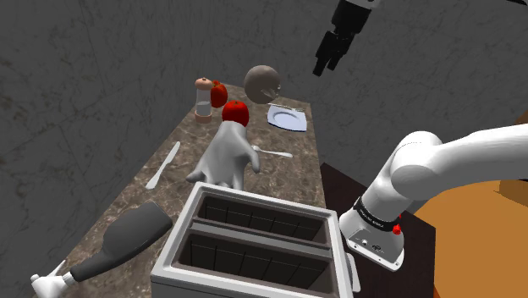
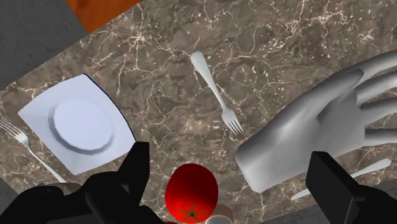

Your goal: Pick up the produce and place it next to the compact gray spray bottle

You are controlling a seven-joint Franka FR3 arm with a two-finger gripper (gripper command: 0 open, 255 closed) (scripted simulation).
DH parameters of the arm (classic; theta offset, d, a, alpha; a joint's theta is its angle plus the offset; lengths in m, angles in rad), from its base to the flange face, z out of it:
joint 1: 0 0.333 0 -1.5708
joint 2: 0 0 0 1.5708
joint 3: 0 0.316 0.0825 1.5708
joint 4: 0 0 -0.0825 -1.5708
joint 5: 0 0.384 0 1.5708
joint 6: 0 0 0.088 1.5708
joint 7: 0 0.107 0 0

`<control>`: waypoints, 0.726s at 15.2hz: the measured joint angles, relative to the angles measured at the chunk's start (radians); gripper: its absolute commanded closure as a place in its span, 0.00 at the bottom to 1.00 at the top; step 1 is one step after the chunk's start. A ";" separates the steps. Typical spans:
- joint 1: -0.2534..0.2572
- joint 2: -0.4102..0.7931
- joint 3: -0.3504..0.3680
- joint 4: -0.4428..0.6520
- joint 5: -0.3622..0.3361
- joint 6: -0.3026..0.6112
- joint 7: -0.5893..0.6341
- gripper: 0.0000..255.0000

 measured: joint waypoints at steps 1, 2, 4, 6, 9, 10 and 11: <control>0.000 0.000 0.000 0.000 0.000 0.000 0.000 0.00; -0.001 0.020 -0.001 0.005 -0.001 0.012 -0.001 0.00; -0.005 0.078 -0.002 0.015 -0.003 0.049 -0.002 0.00; -0.010 0.147 -0.004 0.026 -0.006 0.097 -0.004 0.00; -0.014 0.270 0.001 0.075 -0.007 0.153 0.003 0.00; -0.017 0.309 -0.002 0.095 -0.010 0.167 -0.001 0.00; -0.019 0.344 -0.002 0.106 -0.011 0.184 -0.001 0.00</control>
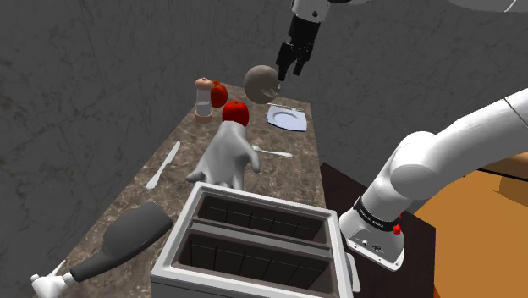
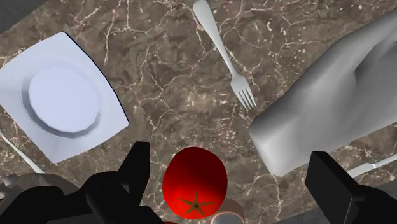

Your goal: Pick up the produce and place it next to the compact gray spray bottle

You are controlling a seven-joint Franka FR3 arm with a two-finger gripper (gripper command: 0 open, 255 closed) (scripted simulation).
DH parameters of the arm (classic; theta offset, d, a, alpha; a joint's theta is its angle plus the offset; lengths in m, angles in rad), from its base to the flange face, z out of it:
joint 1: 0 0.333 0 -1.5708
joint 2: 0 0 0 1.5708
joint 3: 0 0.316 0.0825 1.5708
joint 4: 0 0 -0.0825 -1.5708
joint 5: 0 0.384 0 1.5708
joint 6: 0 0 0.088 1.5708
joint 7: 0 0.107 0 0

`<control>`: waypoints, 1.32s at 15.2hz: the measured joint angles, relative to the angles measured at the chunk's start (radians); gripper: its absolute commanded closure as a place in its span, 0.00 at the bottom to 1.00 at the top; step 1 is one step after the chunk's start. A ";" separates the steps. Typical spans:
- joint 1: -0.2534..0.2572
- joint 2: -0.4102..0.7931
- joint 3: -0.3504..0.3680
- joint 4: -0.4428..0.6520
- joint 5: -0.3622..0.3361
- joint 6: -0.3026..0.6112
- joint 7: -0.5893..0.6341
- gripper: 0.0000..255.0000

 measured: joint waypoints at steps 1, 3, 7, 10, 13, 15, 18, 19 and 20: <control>-0.002 0.040 -0.001 0.021 -0.002 0.013 0.000 0.00; -0.006 0.123 -0.003 0.058 -0.006 0.048 -0.002 0.00; -0.012 0.284 -0.004 0.155 -0.012 0.088 0.000 0.00; -0.016 0.411 -0.006 0.241 -0.017 0.112 0.000 0.00; -0.018 0.524 -0.007 0.334 -0.022 0.115 0.003 0.00; -0.018 0.617 -0.008 0.413 -0.025 0.116 0.005 0.00; -0.021 0.745 -0.012 0.533 -0.029 0.105 0.002 0.00; -0.020 0.771 -0.012 0.559 -0.029 0.102 0.004 0.00; -0.020 0.787 -0.013 0.571 -0.030 0.105 0.004 0.00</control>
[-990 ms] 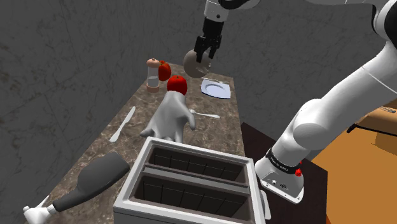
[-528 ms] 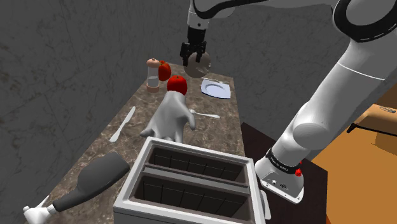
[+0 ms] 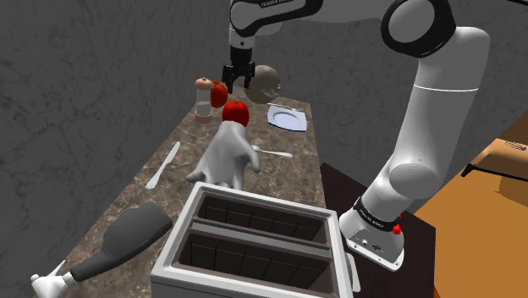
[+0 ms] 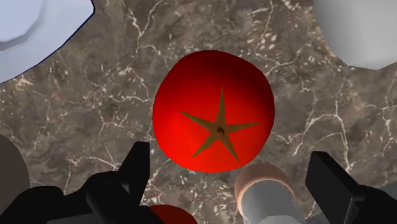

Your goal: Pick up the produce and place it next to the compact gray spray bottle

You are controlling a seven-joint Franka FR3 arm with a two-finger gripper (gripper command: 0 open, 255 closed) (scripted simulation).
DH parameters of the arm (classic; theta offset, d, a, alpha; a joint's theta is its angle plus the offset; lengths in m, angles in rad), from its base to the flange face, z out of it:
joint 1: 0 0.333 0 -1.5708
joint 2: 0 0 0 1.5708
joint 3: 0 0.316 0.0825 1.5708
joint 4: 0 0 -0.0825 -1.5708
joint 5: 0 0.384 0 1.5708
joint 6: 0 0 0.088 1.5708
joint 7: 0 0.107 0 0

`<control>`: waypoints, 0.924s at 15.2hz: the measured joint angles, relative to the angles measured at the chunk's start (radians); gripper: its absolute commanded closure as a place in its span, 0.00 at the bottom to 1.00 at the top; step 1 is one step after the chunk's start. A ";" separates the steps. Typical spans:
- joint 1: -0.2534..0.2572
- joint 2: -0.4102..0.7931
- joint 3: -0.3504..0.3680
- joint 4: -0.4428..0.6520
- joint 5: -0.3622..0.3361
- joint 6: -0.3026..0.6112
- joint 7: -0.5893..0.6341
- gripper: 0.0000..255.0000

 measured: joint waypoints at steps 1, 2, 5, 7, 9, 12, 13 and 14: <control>-0.001 0.007 -0.001 -0.004 0.000 0.010 -0.001 0.00; -0.001 0.014 -0.001 -0.008 -0.001 0.020 -0.001 0.00; -0.001 0.026 -0.001 -0.032 -0.001 0.056 0.000 0.00; -0.001 0.033 -0.001 -0.049 -0.002 0.080 0.001 0.00; -0.001 0.033 -0.001 -0.053 -0.002 0.085 0.001 0.00; -0.001 0.034 -0.002 -0.054 -0.002 0.087 0.000 0.00; -0.001 0.034 -0.002 -0.054 -0.002 0.087 0.000 0.00; -0.001 0.034 -0.002 -0.054 -0.002 0.087 0.000 1.00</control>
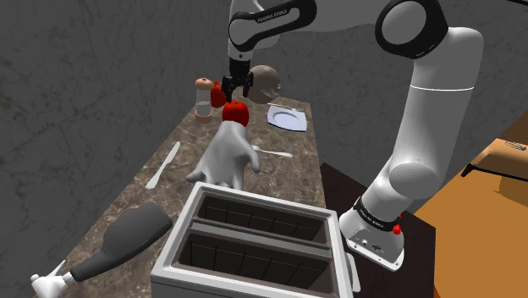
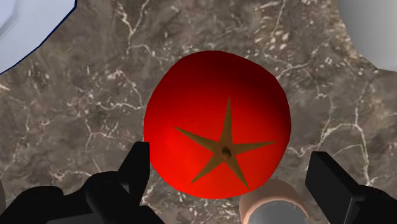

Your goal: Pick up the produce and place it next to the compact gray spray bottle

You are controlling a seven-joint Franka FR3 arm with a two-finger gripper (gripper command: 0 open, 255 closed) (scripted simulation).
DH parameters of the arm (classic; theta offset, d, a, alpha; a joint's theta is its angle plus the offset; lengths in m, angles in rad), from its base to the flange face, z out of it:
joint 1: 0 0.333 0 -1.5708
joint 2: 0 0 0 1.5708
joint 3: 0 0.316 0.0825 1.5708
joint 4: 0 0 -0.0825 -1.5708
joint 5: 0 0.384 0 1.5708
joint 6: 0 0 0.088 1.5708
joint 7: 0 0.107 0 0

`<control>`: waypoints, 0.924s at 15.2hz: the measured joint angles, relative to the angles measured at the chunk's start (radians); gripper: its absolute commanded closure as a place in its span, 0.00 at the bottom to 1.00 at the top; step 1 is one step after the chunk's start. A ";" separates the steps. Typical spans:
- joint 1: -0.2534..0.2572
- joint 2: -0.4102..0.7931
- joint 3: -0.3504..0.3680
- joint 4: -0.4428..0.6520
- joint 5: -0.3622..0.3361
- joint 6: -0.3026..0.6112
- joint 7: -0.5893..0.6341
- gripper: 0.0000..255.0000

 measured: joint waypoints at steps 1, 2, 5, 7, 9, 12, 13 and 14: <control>0.000 0.000 0.000 0.000 0.000 0.000 0.000 1.00; 0.000 0.000 0.000 0.000 0.000 0.000 0.000 1.00; 0.000 0.000 0.000 0.000 0.000 0.000 0.000 1.00; 0.000 0.000 0.000 0.000 0.000 0.000 0.000 1.00; 0.000 0.000 0.000 0.000 0.000 0.000 0.000 1.00; 0.000 -0.006 0.000 0.010 0.000 -0.016 -0.001 1.00; -0.001 -0.010 0.000 0.015 0.001 -0.025 -0.002 1.00; 0.000 -0.017 0.000 0.019 0.001 -0.035 -0.001 1.00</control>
